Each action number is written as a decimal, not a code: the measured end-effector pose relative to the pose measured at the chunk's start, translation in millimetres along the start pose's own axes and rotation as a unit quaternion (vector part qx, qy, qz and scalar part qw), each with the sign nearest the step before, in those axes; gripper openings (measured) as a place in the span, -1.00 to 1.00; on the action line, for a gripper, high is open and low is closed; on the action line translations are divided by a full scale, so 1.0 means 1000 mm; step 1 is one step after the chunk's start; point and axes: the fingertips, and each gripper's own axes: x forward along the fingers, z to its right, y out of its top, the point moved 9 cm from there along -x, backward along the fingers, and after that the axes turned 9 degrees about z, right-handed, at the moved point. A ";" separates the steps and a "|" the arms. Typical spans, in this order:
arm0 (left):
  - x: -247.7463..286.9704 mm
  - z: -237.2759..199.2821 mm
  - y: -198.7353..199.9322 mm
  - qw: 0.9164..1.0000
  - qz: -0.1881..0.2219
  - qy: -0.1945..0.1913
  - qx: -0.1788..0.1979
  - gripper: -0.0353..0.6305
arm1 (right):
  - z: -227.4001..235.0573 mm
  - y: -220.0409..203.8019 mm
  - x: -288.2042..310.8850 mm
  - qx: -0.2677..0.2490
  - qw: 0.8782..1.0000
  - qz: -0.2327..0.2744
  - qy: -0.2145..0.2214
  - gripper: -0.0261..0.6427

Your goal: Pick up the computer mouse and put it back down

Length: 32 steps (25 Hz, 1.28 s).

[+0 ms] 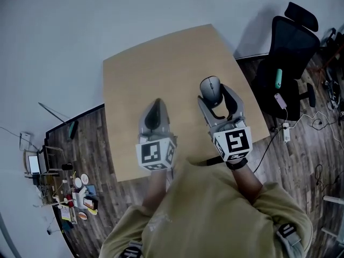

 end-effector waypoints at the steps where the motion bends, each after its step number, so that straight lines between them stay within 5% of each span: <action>1: 0.002 0.000 0.000 1.000 0.005 0.004 0.001 -0.91 | 0.003 -0.001 0.002 -0.001 1.000 -0.001 -0.001 -0.04; 7: 0.028 0.003 -0.010 0.998 0.025 0.021 -0.049 -0.91 | 0.038 -0.021 0.015 0.023 0.999 -0.024 -0.020 -0.04; 14: 0.085 0.016 -0.040 0.998 -0.019 -0.008 -0.058 -0.92 | 0.105 -0.073 0.052 0.055 0.994 -0.076 -0.047 -0.04; 32: 0.261 0.034 -0.184 0.989 -0.117 -0.036 -0.088 -0.91 | 0.318 -0.304 0.243 0.044 0.964 -0.252 -0.069 -0.04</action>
